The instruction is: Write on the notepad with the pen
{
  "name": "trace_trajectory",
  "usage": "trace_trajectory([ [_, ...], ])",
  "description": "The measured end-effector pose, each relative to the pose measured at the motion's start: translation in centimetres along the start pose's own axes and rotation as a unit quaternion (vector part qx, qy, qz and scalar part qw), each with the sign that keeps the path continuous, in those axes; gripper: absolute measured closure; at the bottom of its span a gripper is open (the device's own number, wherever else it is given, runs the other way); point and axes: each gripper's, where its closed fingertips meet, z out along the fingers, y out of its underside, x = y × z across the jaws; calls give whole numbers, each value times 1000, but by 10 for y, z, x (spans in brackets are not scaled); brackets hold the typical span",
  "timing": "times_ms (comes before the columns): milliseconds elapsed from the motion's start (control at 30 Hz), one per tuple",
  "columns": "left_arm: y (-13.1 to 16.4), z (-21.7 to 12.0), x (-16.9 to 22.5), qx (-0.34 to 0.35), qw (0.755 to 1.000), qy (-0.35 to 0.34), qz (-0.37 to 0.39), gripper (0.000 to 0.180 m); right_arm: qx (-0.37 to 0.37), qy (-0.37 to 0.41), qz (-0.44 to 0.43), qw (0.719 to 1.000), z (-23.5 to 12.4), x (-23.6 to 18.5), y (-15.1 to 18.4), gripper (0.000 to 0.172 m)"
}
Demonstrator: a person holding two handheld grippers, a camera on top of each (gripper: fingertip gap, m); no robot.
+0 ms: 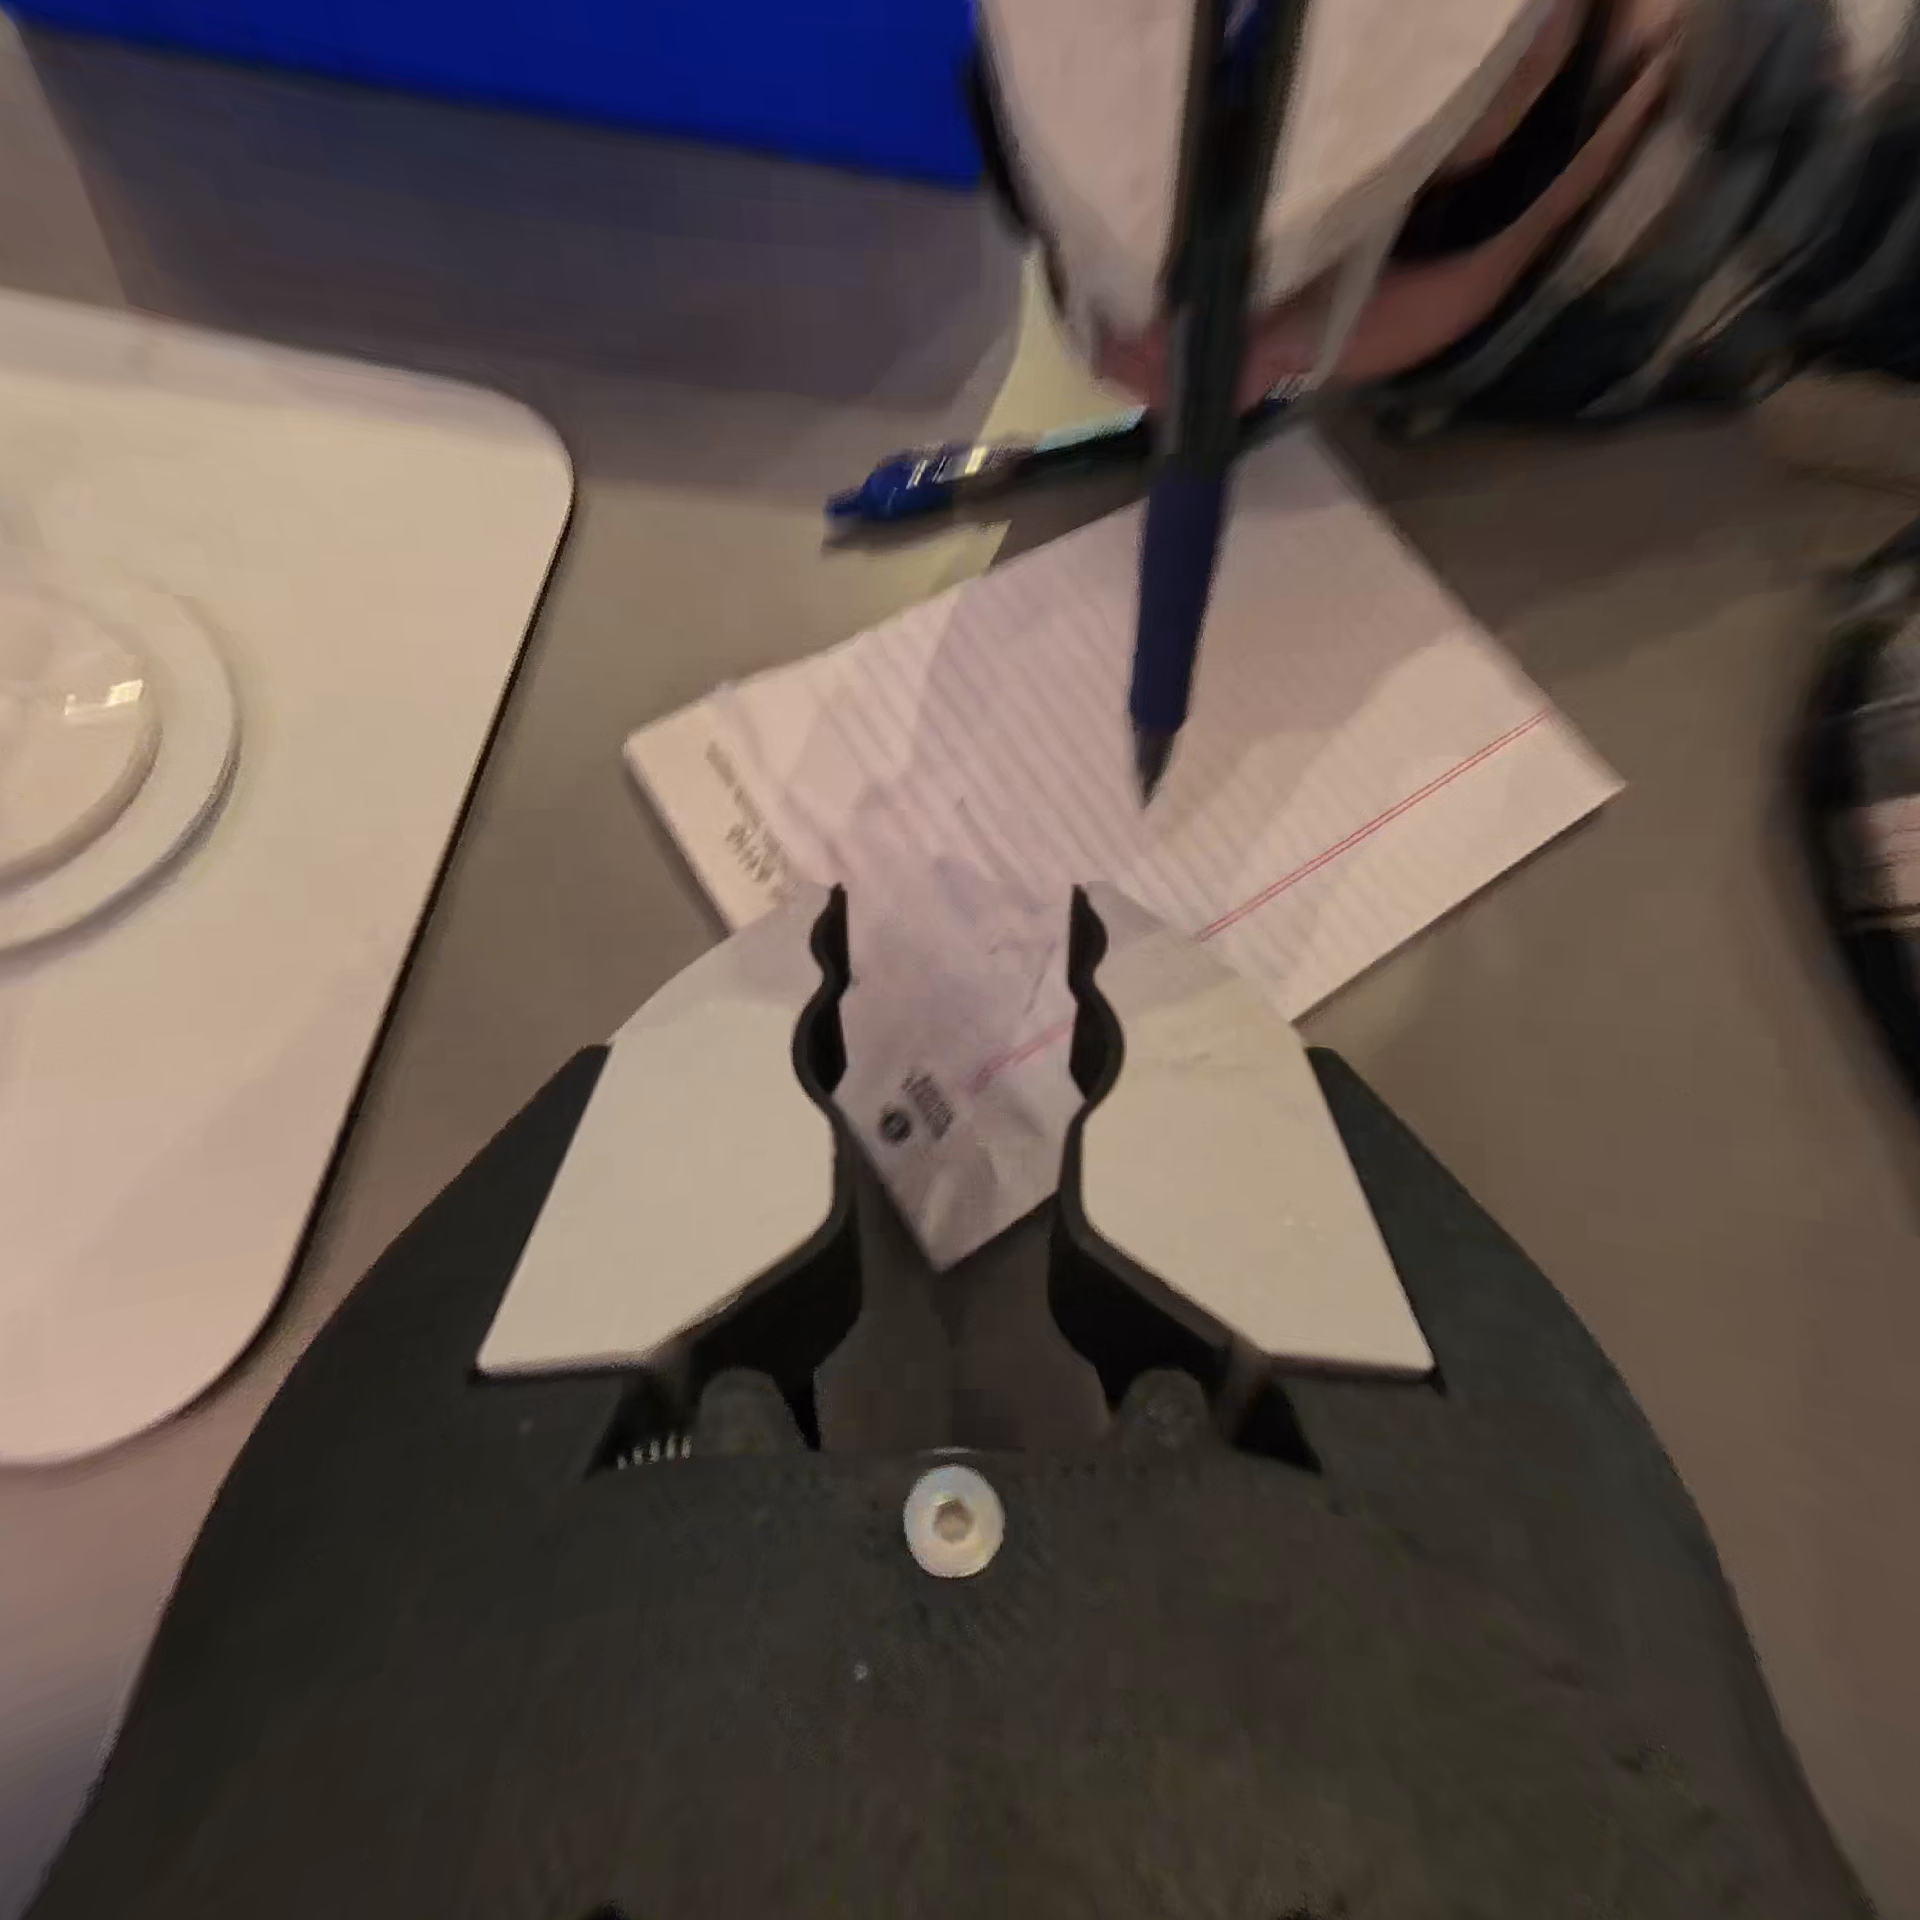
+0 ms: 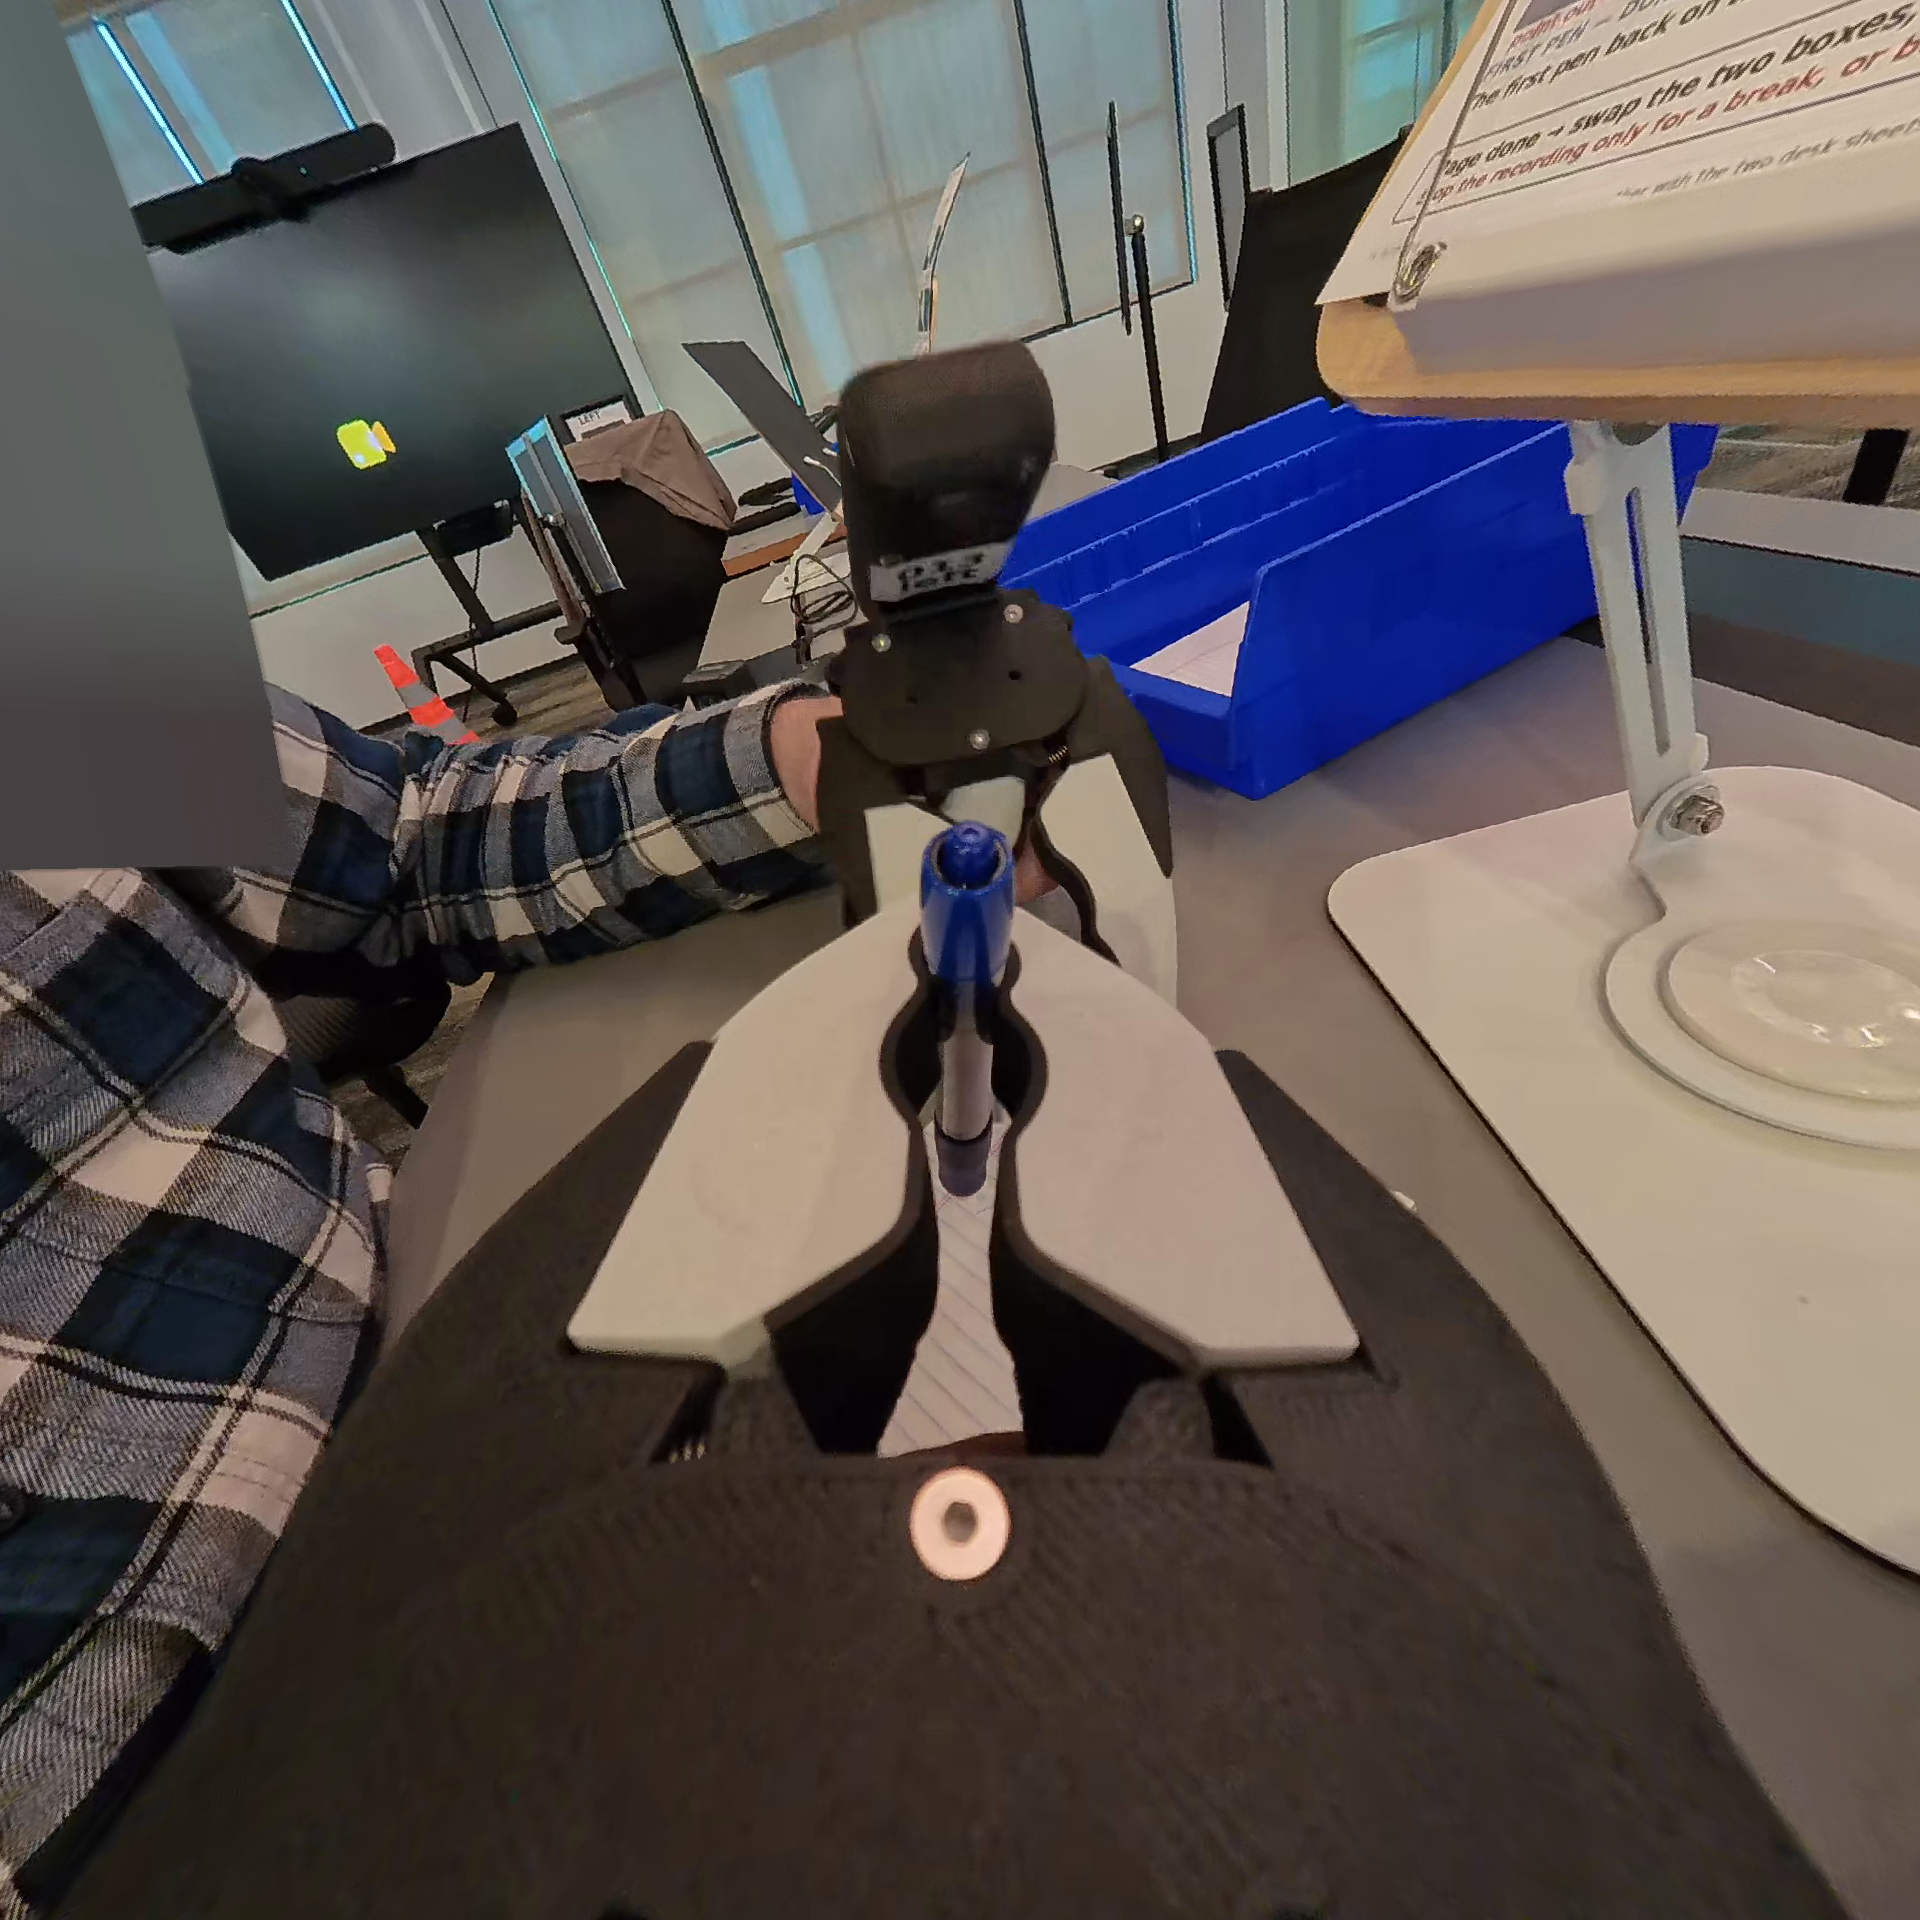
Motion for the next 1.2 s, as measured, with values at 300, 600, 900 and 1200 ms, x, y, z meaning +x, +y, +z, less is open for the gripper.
trace_trajectory([
  [300, -54, 31, 49, 68, 995, 73, 0, 162, 6, -12, 10, 1000, 3, -10, -10, 167],
  [600, -77, 24, 63, 135, 972, 169, -94, 173, -50, 80, -159, 983, -16, -9, -41, 69],
  [900, -75, 26, 76, 134, 956, 230, -124, 173, -246, 111, -389, 881, -14, -18, -22, 70],
  [1200, -77, 29, 69, 129, 967, 190, -111, 174, -228, 120, -349, 901, -31, -16, -43, 83],
])
